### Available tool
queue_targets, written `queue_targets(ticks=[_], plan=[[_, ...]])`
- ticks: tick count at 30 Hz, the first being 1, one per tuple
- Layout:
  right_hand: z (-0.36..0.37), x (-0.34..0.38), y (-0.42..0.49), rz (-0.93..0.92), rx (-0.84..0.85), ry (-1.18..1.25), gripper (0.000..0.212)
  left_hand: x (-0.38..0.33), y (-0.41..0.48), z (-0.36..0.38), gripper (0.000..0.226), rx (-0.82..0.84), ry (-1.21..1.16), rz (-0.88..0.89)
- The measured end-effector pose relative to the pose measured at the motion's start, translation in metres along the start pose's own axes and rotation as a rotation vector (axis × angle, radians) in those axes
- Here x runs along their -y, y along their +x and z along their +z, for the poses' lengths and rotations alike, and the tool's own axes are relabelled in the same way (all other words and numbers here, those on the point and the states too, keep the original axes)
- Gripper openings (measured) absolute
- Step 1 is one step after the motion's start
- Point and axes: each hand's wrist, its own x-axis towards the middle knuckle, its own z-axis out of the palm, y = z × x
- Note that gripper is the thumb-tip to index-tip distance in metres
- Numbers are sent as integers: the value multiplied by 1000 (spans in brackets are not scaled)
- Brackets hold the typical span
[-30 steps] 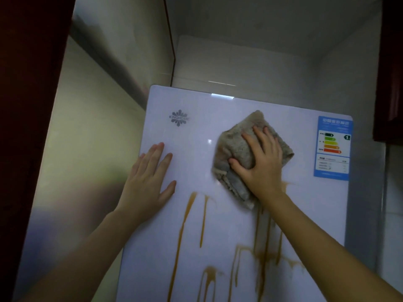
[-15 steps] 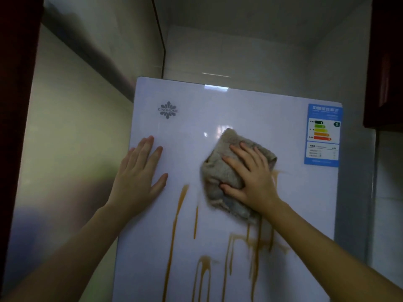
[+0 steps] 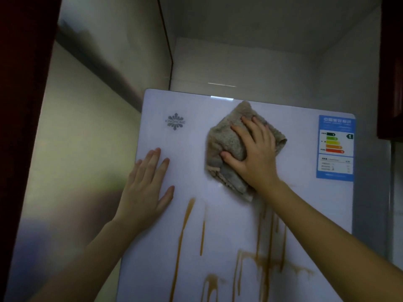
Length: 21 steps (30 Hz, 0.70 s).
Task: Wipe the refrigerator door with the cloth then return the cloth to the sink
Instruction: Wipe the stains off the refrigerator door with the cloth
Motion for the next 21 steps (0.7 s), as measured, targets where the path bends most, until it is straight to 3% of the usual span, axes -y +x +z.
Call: queue_targets(ticks=[3,5,10,13,15,21], plan=[[14,17,23,91,-35,16,69,1,0,1,68,-16,6,8],[24,30,30,47,-7,19,71,1,0,1,68,-16,8,12],[32,39,31,-410,196,37,73,4,0,0,68,-14,30,22],[29,30,45,-511,234,28,73,4,-6,2,66,-61,48,-5],[29,28,58,-476,224,13,74,4,-10,3,65,-85,41,-6],[46,58,73,-149,65,27,72,8,-15,6,64,-67,20,-5]])
